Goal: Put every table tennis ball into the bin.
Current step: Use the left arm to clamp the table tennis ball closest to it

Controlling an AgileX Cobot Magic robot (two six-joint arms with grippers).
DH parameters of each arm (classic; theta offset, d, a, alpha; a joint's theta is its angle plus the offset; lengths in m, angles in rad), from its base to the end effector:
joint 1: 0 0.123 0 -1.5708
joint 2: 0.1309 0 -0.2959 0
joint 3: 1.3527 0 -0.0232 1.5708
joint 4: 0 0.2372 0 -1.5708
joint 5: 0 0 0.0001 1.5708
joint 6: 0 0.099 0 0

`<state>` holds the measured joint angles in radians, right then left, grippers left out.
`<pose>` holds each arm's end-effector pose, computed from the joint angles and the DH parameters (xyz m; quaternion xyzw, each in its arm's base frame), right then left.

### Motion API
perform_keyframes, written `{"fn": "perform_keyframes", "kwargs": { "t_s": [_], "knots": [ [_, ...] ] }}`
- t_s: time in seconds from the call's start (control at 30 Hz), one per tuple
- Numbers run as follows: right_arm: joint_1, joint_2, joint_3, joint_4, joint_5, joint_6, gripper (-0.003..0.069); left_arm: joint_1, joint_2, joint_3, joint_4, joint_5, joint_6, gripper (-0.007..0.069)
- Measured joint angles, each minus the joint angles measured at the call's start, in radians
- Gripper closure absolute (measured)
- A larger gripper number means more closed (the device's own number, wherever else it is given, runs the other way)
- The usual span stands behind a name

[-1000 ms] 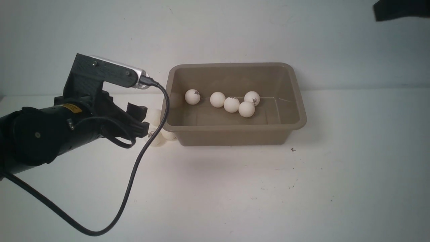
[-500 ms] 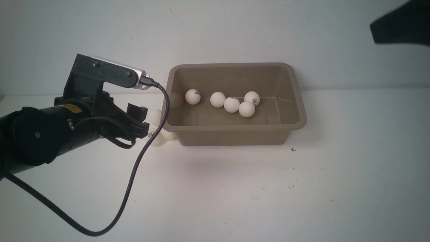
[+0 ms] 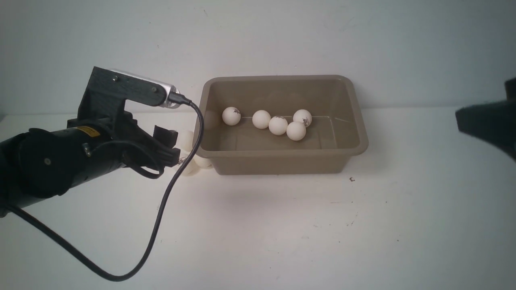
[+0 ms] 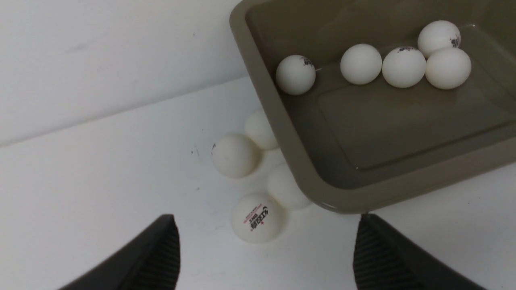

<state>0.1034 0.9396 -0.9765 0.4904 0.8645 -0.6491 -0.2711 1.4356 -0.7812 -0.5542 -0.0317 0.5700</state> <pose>0.1579 0.0521 0.3770 -0.2614 0.8512 0.1185 0.4395 0.2857 -0.0778 0.2600 0.1204 0.8618 -0.0555 0.4897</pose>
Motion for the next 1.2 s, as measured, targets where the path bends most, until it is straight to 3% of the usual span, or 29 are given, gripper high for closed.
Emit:
{"fn": "perform_keyframes", "kwargs": {
  "t_s": [0.13,0.37,0.53,0.7,0.93,1.2],
  "knots": [
    [0.000,-0.030,0.066,0.000,-0.019,-0.003,0.0077,0.000,0.068,0.000,-0.004,0.000,0.046,0.0104],
    [0.000,-0.088,0.092,0.009,-0.035,-0.004,0.0077,0.000,0.264,0.000,0.099,-0.109,0.292,0.0104],
    [0.000,-0.116,0.094,0.015,-0.036,-0.006,0.0077,0.013,0.292,0.000,0.174,-0.185,0.297,0.0104],
    [0.000,-0.124,0.094,0.026,-0.036,-0.006,0.0077,0.029,0.292,0.000,0.247,-0.152,0.192,0.0104],
    [0.000,-0.124,0.094,0.033,-0.036,-0.006,0.0077,0.023,0.290,0.000,0.421,-0.093,-0.048,0.0118],
    [0.000,-0.124,0.095,0.043,-0.036,-0.007,0.0077,-0.055,0.201,0.000,0.787,-0.113,-0.456,0.0157]
  ]
}}
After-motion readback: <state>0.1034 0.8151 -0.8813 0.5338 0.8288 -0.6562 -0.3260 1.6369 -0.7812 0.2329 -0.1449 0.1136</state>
